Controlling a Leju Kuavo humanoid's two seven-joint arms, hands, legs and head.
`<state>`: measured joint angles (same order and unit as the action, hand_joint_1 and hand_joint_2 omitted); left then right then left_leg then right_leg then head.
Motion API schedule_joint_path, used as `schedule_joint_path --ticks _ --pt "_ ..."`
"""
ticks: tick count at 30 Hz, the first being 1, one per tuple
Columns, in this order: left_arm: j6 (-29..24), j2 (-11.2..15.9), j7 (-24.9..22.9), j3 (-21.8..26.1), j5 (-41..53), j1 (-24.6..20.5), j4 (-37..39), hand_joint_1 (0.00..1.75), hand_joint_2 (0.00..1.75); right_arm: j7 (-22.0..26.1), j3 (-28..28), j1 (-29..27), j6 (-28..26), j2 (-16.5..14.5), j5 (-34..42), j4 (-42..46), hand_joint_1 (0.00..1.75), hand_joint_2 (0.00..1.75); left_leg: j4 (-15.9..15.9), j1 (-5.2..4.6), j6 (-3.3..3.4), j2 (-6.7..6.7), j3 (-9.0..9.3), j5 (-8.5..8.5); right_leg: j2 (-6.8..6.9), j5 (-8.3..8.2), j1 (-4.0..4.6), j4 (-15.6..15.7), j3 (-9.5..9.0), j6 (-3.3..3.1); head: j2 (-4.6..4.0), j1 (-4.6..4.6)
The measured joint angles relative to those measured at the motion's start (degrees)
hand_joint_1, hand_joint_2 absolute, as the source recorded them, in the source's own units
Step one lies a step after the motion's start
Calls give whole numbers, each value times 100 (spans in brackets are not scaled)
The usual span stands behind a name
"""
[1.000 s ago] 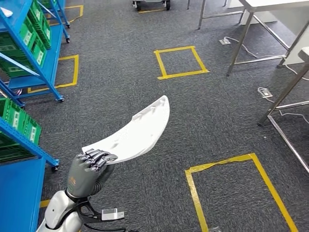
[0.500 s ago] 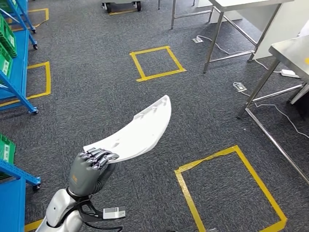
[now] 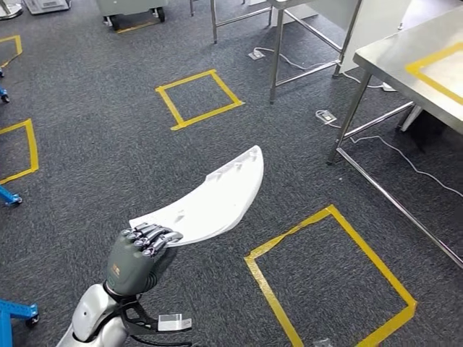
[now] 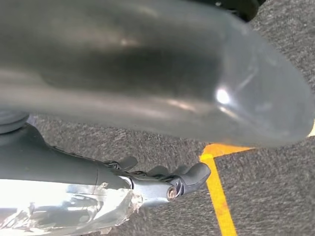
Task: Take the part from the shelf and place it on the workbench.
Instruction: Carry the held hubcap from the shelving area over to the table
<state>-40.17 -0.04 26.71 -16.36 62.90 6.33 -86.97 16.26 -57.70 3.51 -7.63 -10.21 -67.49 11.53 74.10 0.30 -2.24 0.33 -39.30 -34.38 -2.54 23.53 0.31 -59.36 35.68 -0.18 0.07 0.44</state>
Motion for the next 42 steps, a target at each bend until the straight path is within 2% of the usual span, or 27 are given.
schedule_joint_path --ticks 1,3,4,5,6,8,10,12,14,15,16,17,19,21,23,25,27,29,30,31,32,34,35,37,38,40,42 --pt "0 2 12 -1 1 5 0 175 175 1 -2 -4 0 -1 -1 -1 0 0 -118 6 -3 -14 -25 200 -74 22 -6 -1 -33 14 0 -2" --pt "0 4 29 -1 0 5 0 175 175 1 -6 -5 0 -2 -1 -1 0 0 -774 38 -21 -132 174 718 -216 65 -24 -5 -97 63 0 -2" --pt "0 4 33 -1 0 3 0 175 175 1 -8 3 0 -2 -1 -1 0 0 -1129 62 -23 -232 300 885 -285 94 -25 -26 -105 95 0 -8" --pt "1 4 35 -2 3 4 1 175 175 1 -8 9 0 -2 -1 -1 0 0 -1373 76 -19 -316 387 966 -346 116 -27 -38 -95 129 0 -8" --pt "2 3 35 -2 5 1 1 175 175 -2 -9 8 1 -2 -1 -1 0 0 -1503 78 3 -369 430 972 -399 137 -31 -39 -73 162 0 -14" --pt "4 -2 35 -3 15 -6 2 175 175 -19 -13 -19 2 -3 -5 -2 0 0 -1560 67 82 -305 456 947 -465 164 -49 -22 -45 216 0 -13" --pt "4 -9 33 -2 25 -10 1 175 175 -37 -21 -46 2 -4 -12 -2 0 0 -1576 70 162 -213 485 943 -275 280 -46 -183 16 254 0 18" --pt "3 -9 31 0 30 4 0 175 175 -45 -31 -38 2 -5 -19 -2 0 0 -1581 52 221 -101 518 921 49 611 -39 -800 301 290 0 53" --pt "2 -5 31 0 23 19 1 175 175 -51 -37 -30 4 -9 -24 -2 0 0 -1580 28 247 26 552 884 187 897 -46 -1509 672 316 0 59" --pt "2 -4 31 -1 20 22 1 175 175 -54 -39 -35 5 -11 -27 -2 0 0 -1579 22 250 84 573 862 204 890 -46 -1636 750 319 0 61" --pt "2 -4 31 -2 17 21 1 175 175 -57 -41 -42 7 -13 -31 -2 0 0 -1579 18 245 138 604 837 219 771 -46 -1542 715 316 0 60" --pt "2 -4 31 -4 13 19 0 175 175 -61 -43 -48 8 -13 -33 -2 0 0 -1579 16 235 191 645 808 253 570 -44 -1236 569 307 0 61" --pt "2 -4 31 -17 -2 8 1 175 175 -63 -44 -43 11 -13 -37 -2 0 0 -1573 -4 193 282 726 741 443 198 -26 -465 182 273 0 63" --pt "2 -4 28 -44 -26 -20 4 175 175 -60 -45 -29 21 -13 -34 -2 0 0 -1567 -32 138 354 765 697 539 81 0 -106 8 231 0 60" --pt "2 -7 15 -97 -51 -77 9 175 175 -55 -50 -26 36 -10 -21 -1 0 0 -1585 -33 82 428 781 681 432 80 12 -84 13 176 0 59" --pt "2 -10 -12 -154 -66 -142 14 175 175 -50 -58 -30 48 -5 -8 1 0 0 -1484 -13 21 344 758 589 323 66 -11 -44 -12 115 0 46" --pt "1 -11 -31 -182 -67 -170 22 175 175 -47 -66 -17 55 -2 -3 1 0 0 -961 1 -19 132 511 319 210 61 -42 -16 -42 68 0 14" --pt "2 -9 -39 -201 -69 -172 42 175 175 -48 -69 -5 59 0 1 1 0 0 -235 4 -37 24 87 62 85 70 -49 -15 -52 42 0 0" --pt "2 -7 -48 -215 -72 -176 57 175 175 -48 -74 -9 61 1 8 1 0 0 -42 6 -41 5 -61 65 15 75 -51 -15 -59 37 0 -3" --pt "2 -4 -67 -237 -76 -194 73 175 175 -48 -81 -15 67 2 21 1 0 0 -42 9 -41 -6 -116 177 -56 82 -54 -16 -70 39 0 0" --pt "2 -3 -104 -275 -80 -231 92 175 175 -48 -90 -20 77 4 39 1 0 0 -249 13 -38 -21 -64 384 -125 90 -60 -17 -84 48 0 -1" --pt "2 -5 -204 -389 -83 -357 138 175 175 -48 -110 -20 99 17 78 2 0 0 -965 37 -36 -155 212 819 -243 113 -64 -31 -102 88 0 -4" --pt "3 -9 -247 -453 -82 -431 163 175 175 -48 -120 -15 109 27 92 3 0 0 -1274 49 -21 -235 338 925 -295 134 -61 -35 -97 117 1 -8" --pt "4 -18 -299 -563 -86 -552 209 175 175 -48 -139 -24 117 45 101 5 0 0 -1595 51 50 -323 456 927 -369 142 -56 -29 -86 196 1 -21" --pt "5 -24 -321 -610 -94 -602 228 175 175 -50 -145 -40 120 52 94 5 0 0 -1630 50 112 -300 483 905 -385 132 -63 -17 -93 230 1 -17" --pt "5 -33 -363 -686 -112 -674 262 175 175 -51 -153 -62 122 67 74 7 0 0 -1670 45 213 -246 551 918 -237 153 -60 -117 -79 284 0 5" --pt "5 -37 -384 -733 -117 -709 291 175 175 -51 -160 -42 126 74 61 7 0 0 -1671 29 277 -178 616 909 20 388 -51 -562 148 311 0 34"
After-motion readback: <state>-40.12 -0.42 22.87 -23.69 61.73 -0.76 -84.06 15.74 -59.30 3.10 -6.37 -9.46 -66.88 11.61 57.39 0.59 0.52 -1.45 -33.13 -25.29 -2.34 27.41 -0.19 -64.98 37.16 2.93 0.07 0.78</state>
